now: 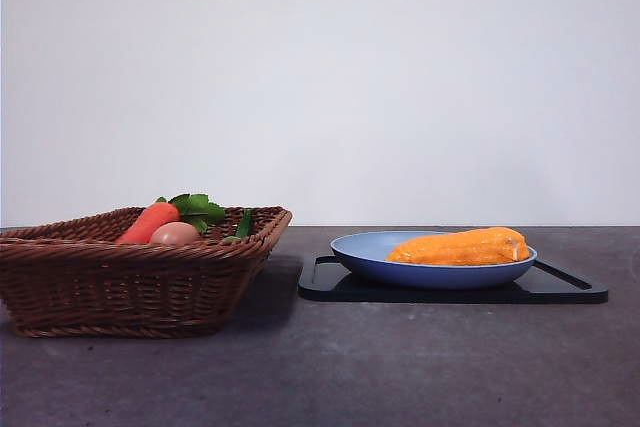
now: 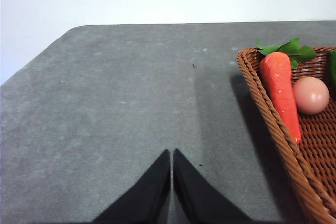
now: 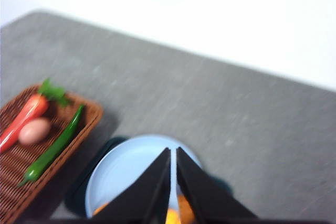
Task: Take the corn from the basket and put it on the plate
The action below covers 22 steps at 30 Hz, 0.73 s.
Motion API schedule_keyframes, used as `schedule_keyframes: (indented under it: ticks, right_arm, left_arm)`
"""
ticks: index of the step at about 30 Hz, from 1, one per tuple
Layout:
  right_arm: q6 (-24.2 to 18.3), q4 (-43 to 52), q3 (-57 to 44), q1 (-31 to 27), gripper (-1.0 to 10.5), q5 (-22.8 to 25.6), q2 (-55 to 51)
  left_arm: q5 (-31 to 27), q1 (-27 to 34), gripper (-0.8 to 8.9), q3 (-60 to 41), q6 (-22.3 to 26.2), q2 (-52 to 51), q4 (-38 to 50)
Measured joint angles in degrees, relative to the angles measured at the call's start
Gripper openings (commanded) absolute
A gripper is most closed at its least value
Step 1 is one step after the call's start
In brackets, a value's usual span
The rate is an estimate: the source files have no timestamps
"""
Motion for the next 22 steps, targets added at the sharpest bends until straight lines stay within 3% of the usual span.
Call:
schedule_keyframes:
  ticks: [11, 16, 22]
  right_arm:
    - [0.72, 27.89, -34.56, -11.89, 0.0, 1.01, -25.83]
    - [0.79, 32.74, -47.52, -13.7, 0.0, 7.43, -36.7]
    - [0.83, 32.92, -56.5, -14.03, 0.0, 9.35, -45.77]
  left_arm:
    - [0.0, 0.0, 0.08, 0.0, 0.0, 0.0, -0.02]
    - [-0.02, 0.0, 0.08, 0.0, -0.02, 0.0, 0.0]
    - [-0.02, 0.0, 0.08, 0.0, -0.02, 0.0, 0.0]
